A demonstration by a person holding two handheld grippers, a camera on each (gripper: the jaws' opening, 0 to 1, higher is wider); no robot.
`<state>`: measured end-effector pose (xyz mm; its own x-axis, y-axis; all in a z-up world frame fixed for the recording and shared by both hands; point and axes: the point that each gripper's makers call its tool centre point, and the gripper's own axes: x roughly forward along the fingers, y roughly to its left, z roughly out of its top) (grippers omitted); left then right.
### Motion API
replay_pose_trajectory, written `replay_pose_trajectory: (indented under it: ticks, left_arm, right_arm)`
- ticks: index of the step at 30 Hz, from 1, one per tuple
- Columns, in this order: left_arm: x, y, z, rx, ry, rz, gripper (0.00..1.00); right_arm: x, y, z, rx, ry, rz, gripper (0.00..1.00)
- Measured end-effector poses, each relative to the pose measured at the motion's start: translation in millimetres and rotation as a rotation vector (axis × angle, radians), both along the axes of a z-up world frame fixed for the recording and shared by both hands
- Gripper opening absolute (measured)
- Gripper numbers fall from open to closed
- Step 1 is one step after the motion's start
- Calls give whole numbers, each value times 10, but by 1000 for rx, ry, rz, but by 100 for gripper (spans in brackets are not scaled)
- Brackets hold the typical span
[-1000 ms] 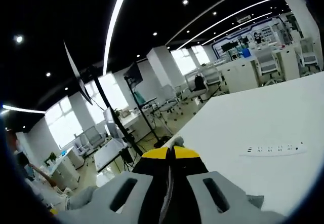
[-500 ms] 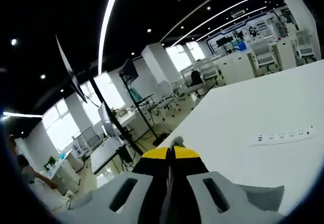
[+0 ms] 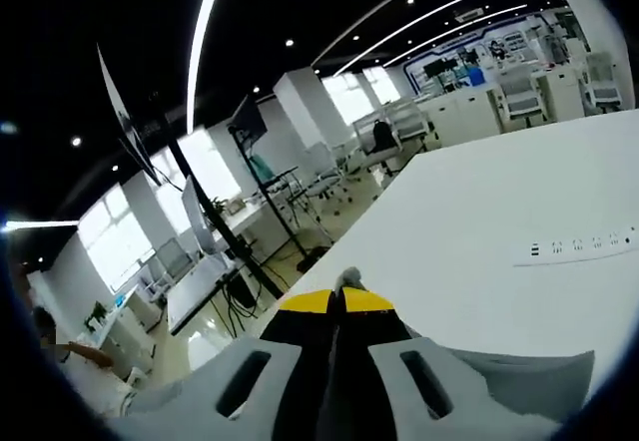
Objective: Fold the towel on the table until its edges align and the towel forms a compact rectangular stack.
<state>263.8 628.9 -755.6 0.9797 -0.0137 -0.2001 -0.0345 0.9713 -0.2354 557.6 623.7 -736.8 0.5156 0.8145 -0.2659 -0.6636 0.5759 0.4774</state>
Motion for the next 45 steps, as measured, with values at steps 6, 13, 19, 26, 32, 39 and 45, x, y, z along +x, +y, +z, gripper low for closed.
replay_pose_trajectory:
  ticks: [6,13,19,26,32,39,45]
  left_arm:
    - [-27,188,-256,-18,22,56,2]
    - [-4,346,-412,-21,43,70,2]
    - [8,452,-606,-25,76,111,2]
    - [20,581,-832,-25,112,157,2]
    - [43,676,-985,-21,131,178,3]
    - [78,805,-1155,-85,138,238,3]
    - [117,841,-1297,-134,161,253,4]
  right_arm:
    - [6,218,-207,-20,18,9,0]
    - [60,464,-445,-88,7,22,0]
    - [123,620,-745,-172,-1,10,0]
    - [57,809,-978,-257,-24,-22,0]
    - [160,927,-1127,-303,-72,-55,0]
    - [206,1036,-1324,-359,-123,-62,1]
    - [222,1055,-1427,-376,-122,-49,2]
